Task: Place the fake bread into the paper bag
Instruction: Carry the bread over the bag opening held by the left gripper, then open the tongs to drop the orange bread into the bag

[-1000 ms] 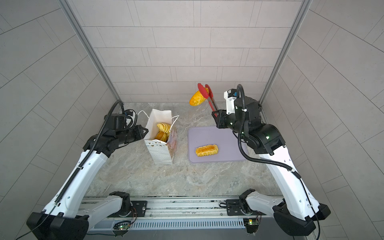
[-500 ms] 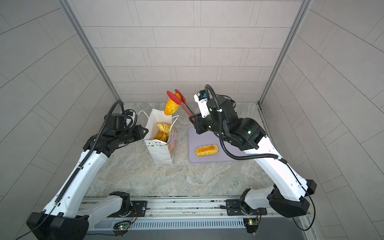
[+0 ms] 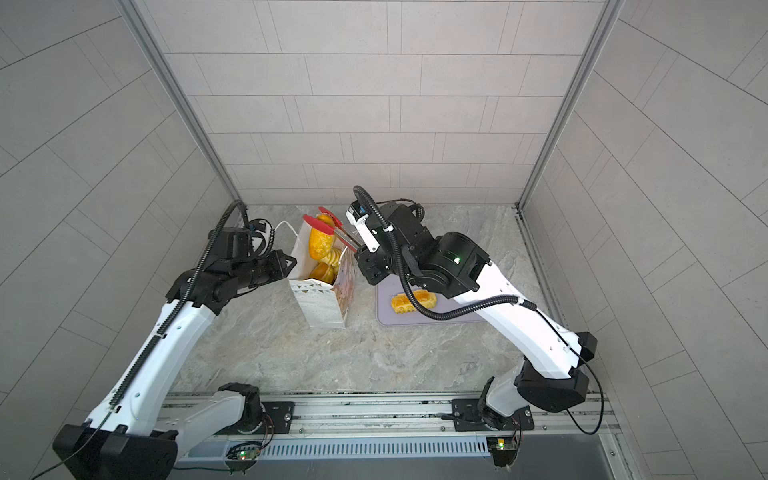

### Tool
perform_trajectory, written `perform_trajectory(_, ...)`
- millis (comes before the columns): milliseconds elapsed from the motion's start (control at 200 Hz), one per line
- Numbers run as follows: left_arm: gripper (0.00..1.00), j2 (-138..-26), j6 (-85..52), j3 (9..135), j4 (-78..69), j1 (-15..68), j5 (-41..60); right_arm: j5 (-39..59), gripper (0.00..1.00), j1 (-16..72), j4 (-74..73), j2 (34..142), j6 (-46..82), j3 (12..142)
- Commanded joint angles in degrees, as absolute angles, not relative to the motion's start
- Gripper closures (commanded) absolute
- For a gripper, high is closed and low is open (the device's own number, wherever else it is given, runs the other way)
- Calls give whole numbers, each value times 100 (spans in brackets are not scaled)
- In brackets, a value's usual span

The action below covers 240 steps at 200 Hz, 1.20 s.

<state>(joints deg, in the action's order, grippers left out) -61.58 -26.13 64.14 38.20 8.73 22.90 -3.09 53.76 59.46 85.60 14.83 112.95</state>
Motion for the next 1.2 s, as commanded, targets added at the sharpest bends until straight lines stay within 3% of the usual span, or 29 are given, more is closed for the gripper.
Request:
perform_trajectory(0, 86, -6067, -2637, 6463, 3951, 846, 2281, -538, 73, 5440, 6026, 8534, 1319, 11430)
perform_trajectory(310, 86, -6047, -2637, 6465, 3955, 840, 2278, -629, 71, 5657, 6192, 8757, 1228, 11394)
perform_trajectory(871, 86, -6034, -2632, 6416, 3946, 839, 2272, -804, 50, 5689, 6049, 8675, 1293, 11298)
perform_trajectory(1196, 86, -6010, -2637, 6438, 3998, 835, 2233, -976, 50, 5687, 5916, 8578, 1292, 11248)
